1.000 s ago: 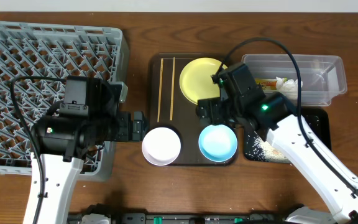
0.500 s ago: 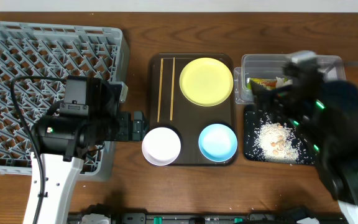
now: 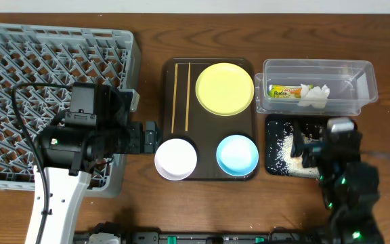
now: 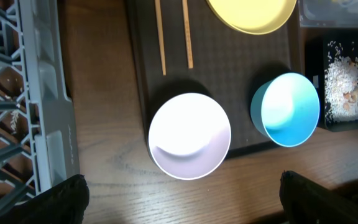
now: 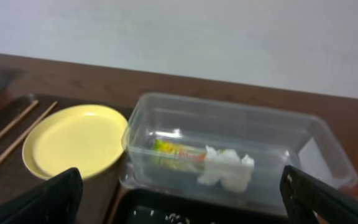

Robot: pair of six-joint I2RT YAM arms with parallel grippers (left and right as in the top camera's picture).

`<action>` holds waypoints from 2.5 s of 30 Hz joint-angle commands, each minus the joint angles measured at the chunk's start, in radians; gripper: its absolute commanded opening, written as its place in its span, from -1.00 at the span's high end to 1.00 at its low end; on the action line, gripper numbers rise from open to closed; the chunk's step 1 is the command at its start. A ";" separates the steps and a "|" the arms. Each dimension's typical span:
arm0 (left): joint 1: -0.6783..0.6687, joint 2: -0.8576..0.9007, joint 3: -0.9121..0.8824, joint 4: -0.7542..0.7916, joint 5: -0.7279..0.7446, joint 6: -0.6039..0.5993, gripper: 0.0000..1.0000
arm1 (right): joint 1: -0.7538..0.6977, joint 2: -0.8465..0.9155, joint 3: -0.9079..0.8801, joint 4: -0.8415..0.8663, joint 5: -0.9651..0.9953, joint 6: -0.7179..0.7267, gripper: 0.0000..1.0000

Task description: Sort waste into correct bins and load items into the dishwasher

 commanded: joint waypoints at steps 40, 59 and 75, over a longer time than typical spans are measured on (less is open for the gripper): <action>-0.002 0.001 0.009 0.000 0.005 0.011 -0.96 | -0.006 -0.412 -0.359 0.088 0.004 -0.016 -0.99; -0.186 0.470 0.038 0.523 -0.247 -0.070 -0.71 | -0.006 -0.412 -0.359 0.088 0.004 -0.016 -0.99; -0.195 0.824 0.040 0.697 -0.241 -0.111 0.34 | -0.006 -0.412 -0.359 0.088 0.004 -0.016 -0.99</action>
